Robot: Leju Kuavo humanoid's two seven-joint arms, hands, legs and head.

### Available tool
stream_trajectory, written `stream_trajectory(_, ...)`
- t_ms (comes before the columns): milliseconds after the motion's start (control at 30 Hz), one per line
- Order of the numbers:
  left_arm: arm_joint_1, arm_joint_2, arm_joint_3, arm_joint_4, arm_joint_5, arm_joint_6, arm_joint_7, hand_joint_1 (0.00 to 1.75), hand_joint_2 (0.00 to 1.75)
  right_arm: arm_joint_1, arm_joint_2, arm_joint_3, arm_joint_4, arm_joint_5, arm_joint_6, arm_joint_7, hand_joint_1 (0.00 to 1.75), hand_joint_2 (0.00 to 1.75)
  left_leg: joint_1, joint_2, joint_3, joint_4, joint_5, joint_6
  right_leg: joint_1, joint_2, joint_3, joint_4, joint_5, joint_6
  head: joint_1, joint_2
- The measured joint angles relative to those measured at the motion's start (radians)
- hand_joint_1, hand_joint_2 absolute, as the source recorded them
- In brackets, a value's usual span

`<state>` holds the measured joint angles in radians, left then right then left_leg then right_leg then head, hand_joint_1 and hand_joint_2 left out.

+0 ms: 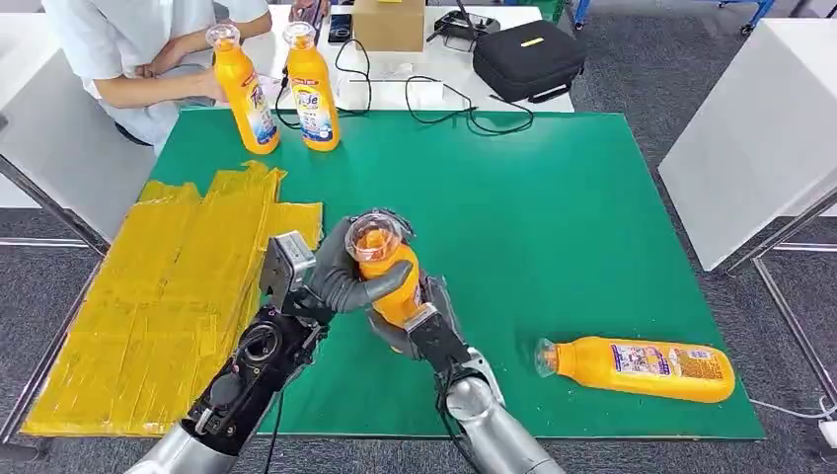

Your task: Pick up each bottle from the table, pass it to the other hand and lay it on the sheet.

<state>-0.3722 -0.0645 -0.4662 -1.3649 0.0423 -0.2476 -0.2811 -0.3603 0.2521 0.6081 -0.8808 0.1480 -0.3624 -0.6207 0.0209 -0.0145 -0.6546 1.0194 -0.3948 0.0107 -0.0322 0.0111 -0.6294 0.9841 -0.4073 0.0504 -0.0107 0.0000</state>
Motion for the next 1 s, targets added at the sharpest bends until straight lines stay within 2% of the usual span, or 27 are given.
stream_trajectory(333, 0.005, -0.002, 0.000, 0.000, 0.001, 0.002, 0.000, 1.75, 1.75, 0.004, -0.005, -0.017, -0.008, -0.009, -0.026, -0.009, 1.75, 1.75, 0.000, 0.000, 0.000, 0.000, 0.000, 0.000, 0.000, 0.000, 0.000, 0.000, 0.000, 0.000, 0.000, 0.000)
stream_trajectory(367, 0.005, -0.002, 0.000, 0.000, 0.001, 0.003, 0.000, 1.75, 1.75, 0.004, -0.005, -0.018, -0.008, -0.010, -0.029, -0.011, 1.03, 1.75, 0.000, 0.000, 0.000, 0.000, 0.000, 0.000, 0.000, 0.000, 0.000, 0.000, 0.000, 0.000, 0.000, 0.000)
stream_trajectory(400, 0.005, -0.002, 0.000, 0.000, 0.002, 0.003, 0.000, 1.75, 1.75, 0.004, -0.005, -0.020, -0.010, -0.010, -0.033, -0.013, 0.09, 1.75, 0.000, 0.000, 0.000, 0.000, 0.000, 0.000, 0.000, 0.000, 0.000, 0.000, 0.000, 0.000, 0.000, 0.000)
stream_trajectory(467, 0.004, -0.003, 0.001, -0.001, 0.010, 0.004, -0.001, 1.75, 1.75, 0.005, -0.006, -0.022, -0.018, -0.010, -0.043, -0.016, 0.09, 1.75, 0.000, 0.000, 0.000, 0.000, 0.000, 0.000, 0.000, 0.000, 0.000, 0.000, 0.000, 0.000, 0.000, 0.000)
stream_trajectory(500, 0.005, -0.003, 0.002, -0.002, 0.011, 0.006, -0.001, 1.75, 1.75, 0.007, -0.007, -0.022, -0.026, -0.008, -0.053, -0.017, 0.00, 1.75, 0.000, 0.000, 0.000, 0.000, 0.000, 0.000, 0.000, 0.000, 0.000, 0.000, 0.000, 0.000, 0.000, 0.000)
stream_trajectory(633, 0.009, -0.004, 0.018, -0.007, 0.023, 0.016, -0.001, 1.75, 1.75, 0.013, -0.015, -0.024, -0.076, -0.001, -0.084, -0.018, 0.00, 1.75, 0.000, 0.000, 0.000, 0.000, 0.000, 0.000, 0.000, 0.000, 0.000, 0.000, 0.000, 0.000, 0.000, 0.000)
stream_trajectory(833, 0.036, -0.003, 0.063, -0.033, -0.066, 0.174, -0.023, 1.75, 1.75, 0.034, -0.032, -0.040, -0.185, 0.014, -0.136, -0.021, 0.00, 1.75, 0.000, 0.000, 0.000, 0.000, 0.000, 0.000, 0.000, 0.000, 0.000, 0.000, 0.000, 0.000, -0.001, 0.000)
stream_trajectory(1000, 0.053, -0.002, 0.101, -0.063, -0.117, 0.240, -0.035, 1.75, 1.75, 0.048, -0.049, -0.050, -0.262, 0.026, -0.151, -0.018, 0.00, 1.75, 0.000, 0.000, 0.000, 0.000, 0.000, 0.000, 0.000, 0.000, 0.000, 0.000, 0.000, 0.000, 0.000, 0.000)
